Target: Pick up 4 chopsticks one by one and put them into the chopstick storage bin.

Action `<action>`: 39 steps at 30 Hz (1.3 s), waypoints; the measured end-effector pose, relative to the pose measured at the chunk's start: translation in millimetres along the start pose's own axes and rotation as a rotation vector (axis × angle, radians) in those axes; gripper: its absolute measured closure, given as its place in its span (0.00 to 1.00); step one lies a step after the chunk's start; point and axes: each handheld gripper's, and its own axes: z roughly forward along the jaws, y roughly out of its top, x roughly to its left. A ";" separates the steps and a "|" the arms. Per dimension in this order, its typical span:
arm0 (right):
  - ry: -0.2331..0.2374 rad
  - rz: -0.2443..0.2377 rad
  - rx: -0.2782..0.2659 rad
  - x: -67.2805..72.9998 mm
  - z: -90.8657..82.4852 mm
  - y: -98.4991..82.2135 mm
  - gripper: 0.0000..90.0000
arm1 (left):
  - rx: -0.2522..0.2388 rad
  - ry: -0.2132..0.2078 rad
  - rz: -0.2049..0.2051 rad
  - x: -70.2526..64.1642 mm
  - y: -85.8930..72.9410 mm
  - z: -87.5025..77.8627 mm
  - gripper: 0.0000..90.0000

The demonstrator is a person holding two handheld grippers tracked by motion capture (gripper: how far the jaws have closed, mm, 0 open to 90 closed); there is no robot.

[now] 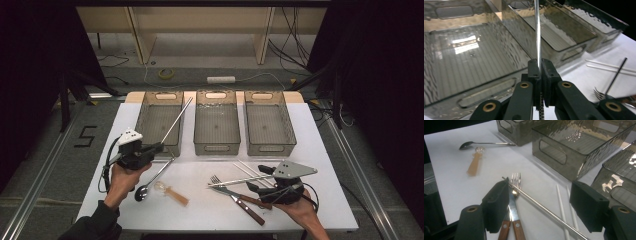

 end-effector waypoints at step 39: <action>0.022 0.005 0.005 4.9 -0.8 -2.5 0.37 | 0.076 0.193 -0.157 71.4 30.9 50.9 0.96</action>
